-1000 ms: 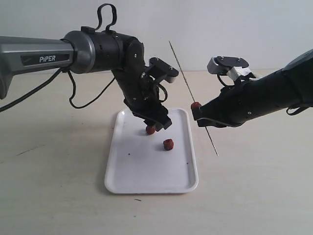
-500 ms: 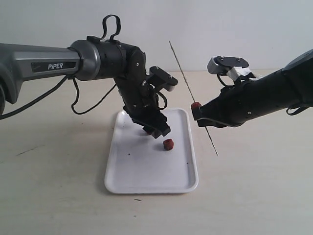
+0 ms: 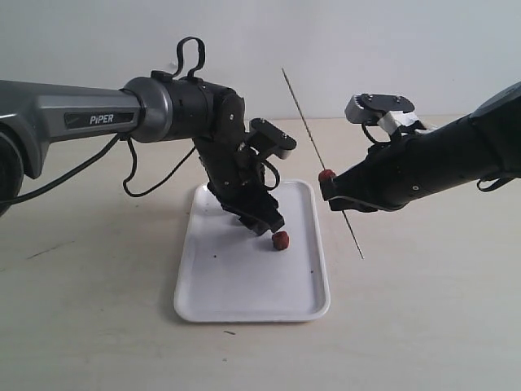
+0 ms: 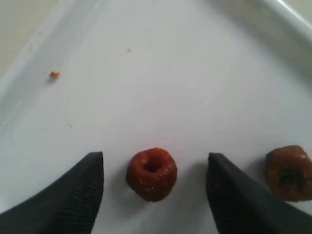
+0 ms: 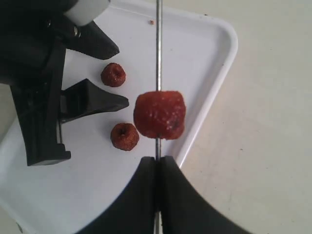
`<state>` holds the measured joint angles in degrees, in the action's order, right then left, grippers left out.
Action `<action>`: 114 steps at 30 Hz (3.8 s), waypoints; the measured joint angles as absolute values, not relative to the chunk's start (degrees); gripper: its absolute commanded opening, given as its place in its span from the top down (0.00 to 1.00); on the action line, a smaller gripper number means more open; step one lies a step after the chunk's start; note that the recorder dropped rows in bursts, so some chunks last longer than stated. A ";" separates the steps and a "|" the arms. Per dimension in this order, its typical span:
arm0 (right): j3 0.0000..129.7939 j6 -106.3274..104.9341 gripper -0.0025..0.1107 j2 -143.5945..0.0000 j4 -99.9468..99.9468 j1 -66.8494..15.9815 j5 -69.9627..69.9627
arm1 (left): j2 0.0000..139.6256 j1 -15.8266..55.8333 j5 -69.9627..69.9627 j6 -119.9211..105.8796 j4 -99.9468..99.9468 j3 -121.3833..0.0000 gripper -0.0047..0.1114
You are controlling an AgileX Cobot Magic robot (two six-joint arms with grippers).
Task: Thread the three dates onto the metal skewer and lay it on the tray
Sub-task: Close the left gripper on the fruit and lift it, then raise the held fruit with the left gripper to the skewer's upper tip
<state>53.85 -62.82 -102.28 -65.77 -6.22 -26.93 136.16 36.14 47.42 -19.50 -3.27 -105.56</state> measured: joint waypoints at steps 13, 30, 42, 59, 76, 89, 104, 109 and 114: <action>53.85 -62.82 0.98 -102.28 -65.77 -6.22 -26.79 | 136.23 36.14 47.42 -19.50 -3.39 -105.66 0.62; 53.85 -62.78 0.98 -102.28 -65.77 -6.22 -26.64 | 136.23 36.14 47.42 -19.50 -3.39 -105.66 0.69; 53.85 -62.78 0.98 -102.28 -65.77 -6.22 -26.64 | 136.23 36.14 47.42 -19.50 -3.39 -105.66 0.71; 53.85 -62.78 0.98 -102.28 -65.77 -6.22 -26.64 | 135.29 36.14 49.97 -15.00 -3.59 -105.66 0.71; 53.85 -62.44 0.98 -102.28 -65.77 -6.22 -28.18 | 131.31 20.20 53.43 -27.70 -60.32 -104.56 0.71; 53.85 -58.70 0.98 -102.28 -60.05 -6.22 -36.13 | 131.31 13.03 55.02 -35.29 -86.90 -104.10 0.71; 52.93 -62.61 0.98 -102.28 -63.17 -6.22 -40.63 | 131.31 12.30 52.61 -35.39 -88.46 -104.10 0.71; 52.93 -65.70 0.98 -102.28 -66.11 -6.22 -42.10 | 131.31 12.63 52.34 -35.39 -87.06 -103.98 0.71; 52.93 -66.88 0.98 -102.28 -67.12 -6.22 -41.99 | 131.31 13.46 52.34 -35.52 -85.95 -103.98 0.71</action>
<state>52.93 -66.88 -102.28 -67.12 -6.22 -41.99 131.31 13.46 52.34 -35.52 -85.95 -103.98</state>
